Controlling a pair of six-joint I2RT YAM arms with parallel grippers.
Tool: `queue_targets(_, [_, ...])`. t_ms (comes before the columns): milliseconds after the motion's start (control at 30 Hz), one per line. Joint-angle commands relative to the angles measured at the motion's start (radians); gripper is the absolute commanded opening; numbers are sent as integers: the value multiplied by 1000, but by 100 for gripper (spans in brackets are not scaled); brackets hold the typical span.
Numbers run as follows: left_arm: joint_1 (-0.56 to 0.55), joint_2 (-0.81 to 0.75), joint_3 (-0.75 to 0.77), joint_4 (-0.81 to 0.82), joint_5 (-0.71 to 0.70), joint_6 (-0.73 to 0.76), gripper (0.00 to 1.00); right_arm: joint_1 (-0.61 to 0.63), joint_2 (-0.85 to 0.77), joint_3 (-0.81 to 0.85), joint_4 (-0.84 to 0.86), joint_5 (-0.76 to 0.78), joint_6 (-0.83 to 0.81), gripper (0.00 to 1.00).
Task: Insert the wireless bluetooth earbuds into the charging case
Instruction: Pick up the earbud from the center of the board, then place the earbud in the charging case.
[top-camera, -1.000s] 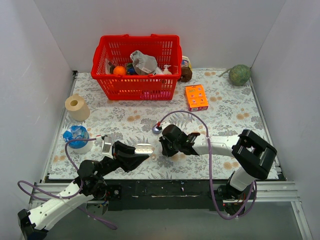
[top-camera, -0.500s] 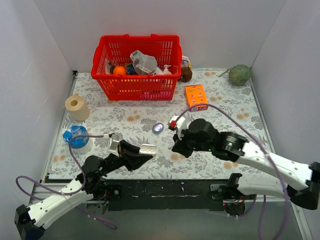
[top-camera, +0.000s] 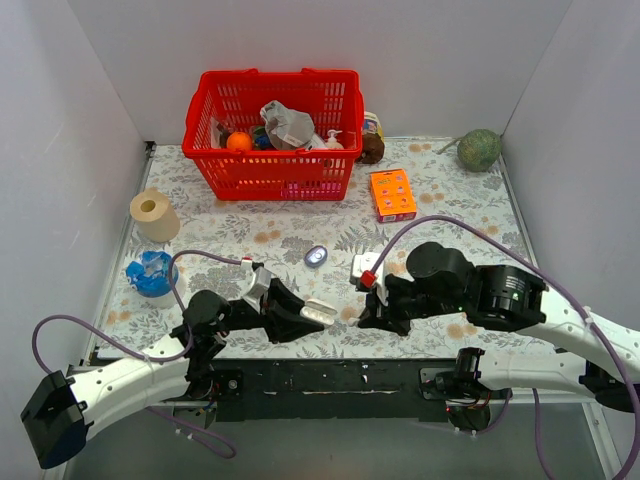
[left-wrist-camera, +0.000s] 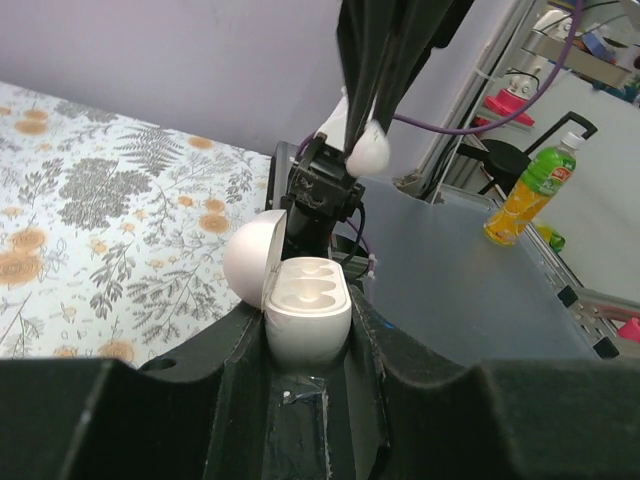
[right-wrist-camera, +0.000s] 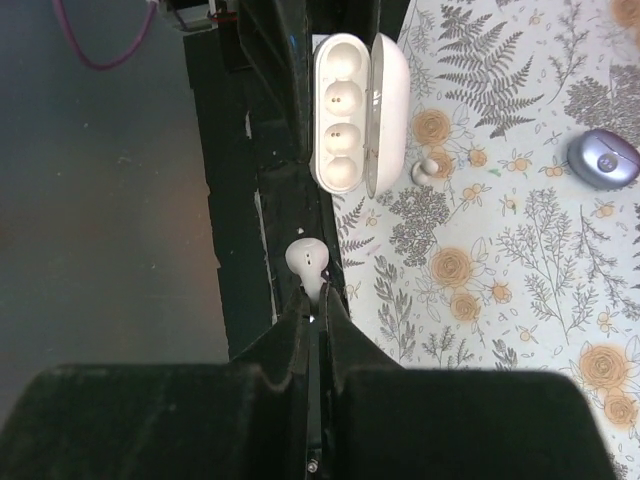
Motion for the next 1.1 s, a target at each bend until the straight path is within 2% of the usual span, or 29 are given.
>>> queue_targets(0, [2, 19, 44, 89, 84, 47, 0, 30, 16, -7, 56, -2, 0, 1])
queue_targets(367, [2, 46, 51, 138, 144, 24, 0, 82, 105, 1, 188, -14, 11, 1])
queue_targets(600, [2, 44, 50, 167, 155, -7, 0, 94, 163, 19, 201, -6, -3, 1])
queue_targets(1067, [2, -16, 47, 141, 113, 7, 0, 126, 182, 36, 155, 59, 12, 1])
